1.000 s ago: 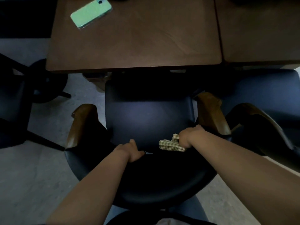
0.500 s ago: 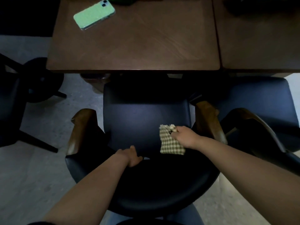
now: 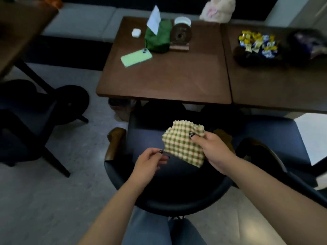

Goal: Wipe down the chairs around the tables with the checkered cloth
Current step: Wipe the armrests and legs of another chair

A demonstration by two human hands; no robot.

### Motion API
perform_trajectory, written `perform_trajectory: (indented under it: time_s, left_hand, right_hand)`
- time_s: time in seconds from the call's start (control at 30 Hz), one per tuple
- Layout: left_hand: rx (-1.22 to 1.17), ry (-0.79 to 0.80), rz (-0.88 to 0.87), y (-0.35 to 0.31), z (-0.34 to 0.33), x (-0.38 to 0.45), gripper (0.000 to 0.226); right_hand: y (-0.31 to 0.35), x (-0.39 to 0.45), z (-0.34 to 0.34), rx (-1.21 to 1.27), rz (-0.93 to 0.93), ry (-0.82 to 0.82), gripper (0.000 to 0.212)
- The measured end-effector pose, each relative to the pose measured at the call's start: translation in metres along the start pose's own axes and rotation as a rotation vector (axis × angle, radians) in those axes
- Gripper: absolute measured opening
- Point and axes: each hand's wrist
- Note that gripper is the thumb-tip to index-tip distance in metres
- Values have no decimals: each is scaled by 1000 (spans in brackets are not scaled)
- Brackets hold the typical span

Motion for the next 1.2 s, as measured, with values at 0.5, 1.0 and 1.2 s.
perform_trajectory:
  time_s: [0.5, 1.0, 1.2]
  left_hand:
    - [-411, 150, -460, -97, 99, -192, 54]
    - [-206, 126, -612, -107, 248, -341, 18]
    - [-244, -52, -398, -65, 253, -372, 51]
  right_hand:
    - [68, -164, -159, -22, 681, -167, 61]
    - [56, -260, -311, 196, 426, 214, 19]
    - [51, -291, -339, 3, 508, 64, 14]
Point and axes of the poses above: each hand's wrist, its own x-axis towards the middle knuckle, its own z-axis out of the back of the hand, y = z × x, and after that the axes turned 3 degrees about y, right-handed
